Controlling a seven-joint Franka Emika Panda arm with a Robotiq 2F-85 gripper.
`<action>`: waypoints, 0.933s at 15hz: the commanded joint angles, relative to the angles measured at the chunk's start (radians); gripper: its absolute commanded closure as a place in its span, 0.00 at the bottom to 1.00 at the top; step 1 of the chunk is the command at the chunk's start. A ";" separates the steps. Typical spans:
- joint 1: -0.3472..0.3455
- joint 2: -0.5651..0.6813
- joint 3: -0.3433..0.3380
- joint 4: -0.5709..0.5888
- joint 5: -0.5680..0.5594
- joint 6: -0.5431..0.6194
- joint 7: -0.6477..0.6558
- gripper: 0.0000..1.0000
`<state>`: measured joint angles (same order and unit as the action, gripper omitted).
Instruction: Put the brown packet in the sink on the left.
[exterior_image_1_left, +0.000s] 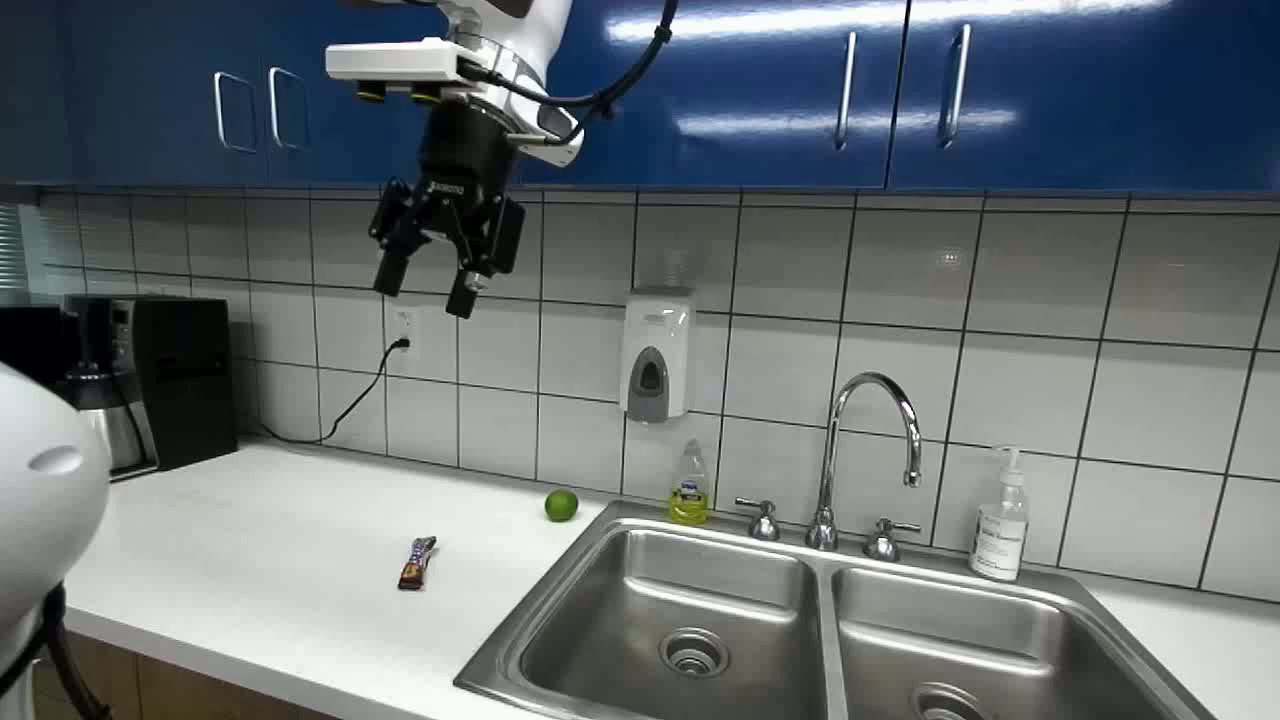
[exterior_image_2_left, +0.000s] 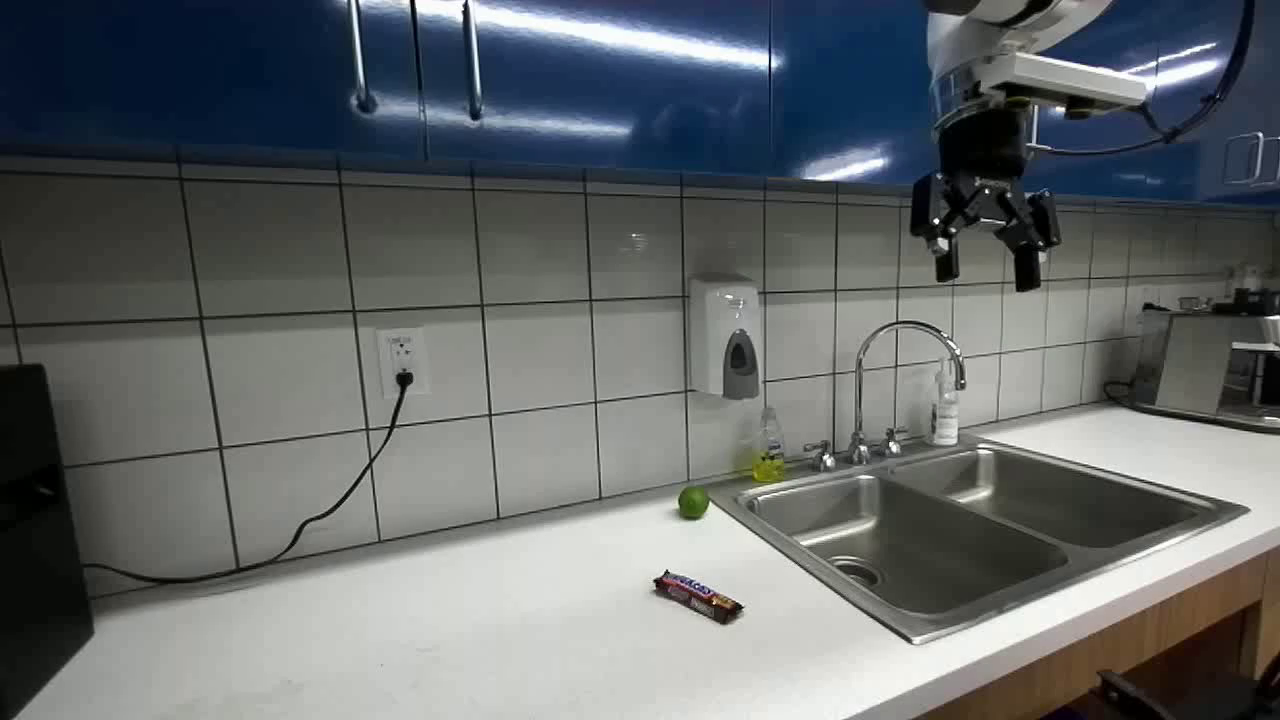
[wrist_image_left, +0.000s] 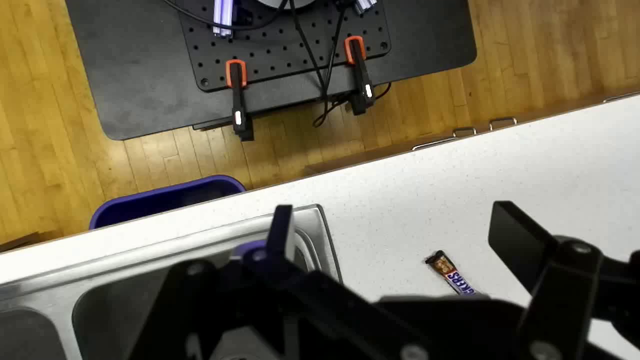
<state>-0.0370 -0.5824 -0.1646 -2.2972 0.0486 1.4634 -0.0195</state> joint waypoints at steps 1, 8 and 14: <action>-0.026 0.003 0.019 0.002 0.008 -0.003 -0.011 0.00; 0.011 -0.007 0.050 -0.037 0.058 0.078 -0.046 0.00; 0.064 -0.062 0.120 -0.153 0.123 0.289 -0.069 0.00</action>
<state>0.0133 -0.5921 -0.0802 -2.3838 0.1480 1.6613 -0.0581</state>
